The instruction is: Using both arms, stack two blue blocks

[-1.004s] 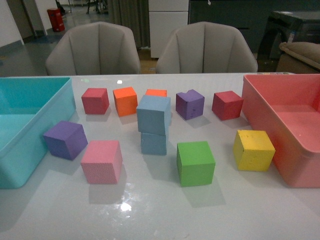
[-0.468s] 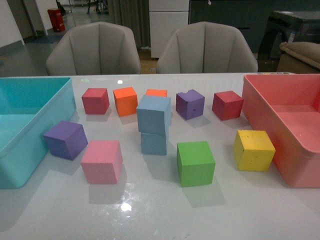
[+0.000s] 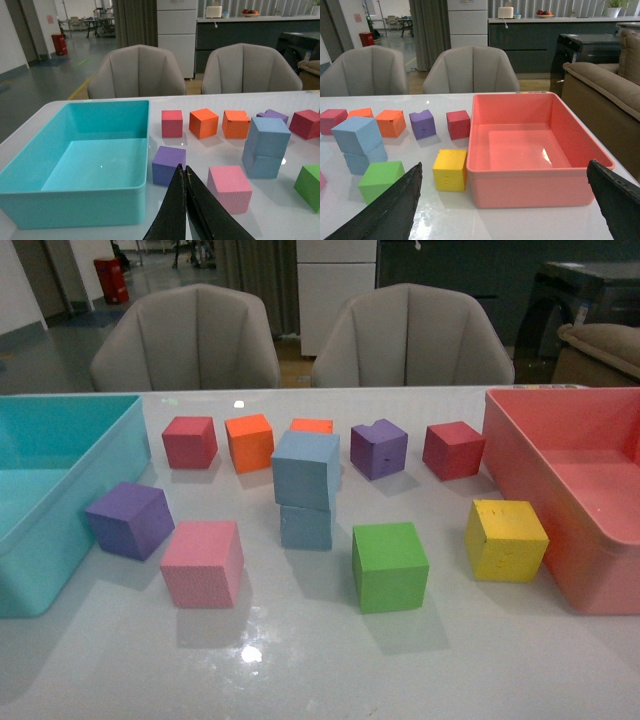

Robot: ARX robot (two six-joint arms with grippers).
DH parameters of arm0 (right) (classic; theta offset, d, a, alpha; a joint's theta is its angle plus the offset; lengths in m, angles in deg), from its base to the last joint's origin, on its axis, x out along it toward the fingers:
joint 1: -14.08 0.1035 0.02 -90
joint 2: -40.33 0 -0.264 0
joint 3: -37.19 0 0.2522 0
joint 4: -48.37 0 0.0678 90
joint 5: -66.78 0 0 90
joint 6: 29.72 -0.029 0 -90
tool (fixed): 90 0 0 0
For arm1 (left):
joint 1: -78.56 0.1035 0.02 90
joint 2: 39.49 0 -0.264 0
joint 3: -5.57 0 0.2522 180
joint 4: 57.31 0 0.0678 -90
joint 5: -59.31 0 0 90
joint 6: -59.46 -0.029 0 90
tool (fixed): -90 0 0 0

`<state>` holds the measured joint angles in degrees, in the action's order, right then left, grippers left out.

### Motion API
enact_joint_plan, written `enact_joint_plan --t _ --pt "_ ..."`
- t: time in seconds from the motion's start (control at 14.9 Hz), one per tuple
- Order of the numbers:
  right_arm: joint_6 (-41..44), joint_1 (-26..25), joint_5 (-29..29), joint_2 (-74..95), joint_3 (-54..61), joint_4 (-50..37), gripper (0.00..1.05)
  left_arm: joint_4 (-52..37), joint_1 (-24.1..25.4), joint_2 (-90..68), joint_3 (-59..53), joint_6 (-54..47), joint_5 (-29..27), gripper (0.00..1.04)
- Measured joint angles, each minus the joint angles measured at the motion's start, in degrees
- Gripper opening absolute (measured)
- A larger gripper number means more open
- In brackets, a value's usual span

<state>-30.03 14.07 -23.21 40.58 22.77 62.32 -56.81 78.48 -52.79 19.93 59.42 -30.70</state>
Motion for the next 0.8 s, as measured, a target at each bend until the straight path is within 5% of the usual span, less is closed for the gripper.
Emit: enact_joint_plan --t 0.27,0.33,0.74,0.8 --pt "0.0 0.0 0.0 0.0 0.0 0.0 0.98 5.6 0.0 4.9 0.1 0.0 0.0 0.02" --pt "0.0 0.0 0.0 0.0 0.0 0.0 0.98 14.0 0.0 11.0 0.0 0.0 0.0 0.02" --pt "0.0 0.0 0.0 0.0 0.0 0.0 0.98 13.4 0.1 12.8 0.0 0.0 0.0 0.02" --pt "0.0 0.0 0.0 0.0 0.0 0.0 0.98 13.4 0.1 12.8 0.0 0.0 0.0 0.09"
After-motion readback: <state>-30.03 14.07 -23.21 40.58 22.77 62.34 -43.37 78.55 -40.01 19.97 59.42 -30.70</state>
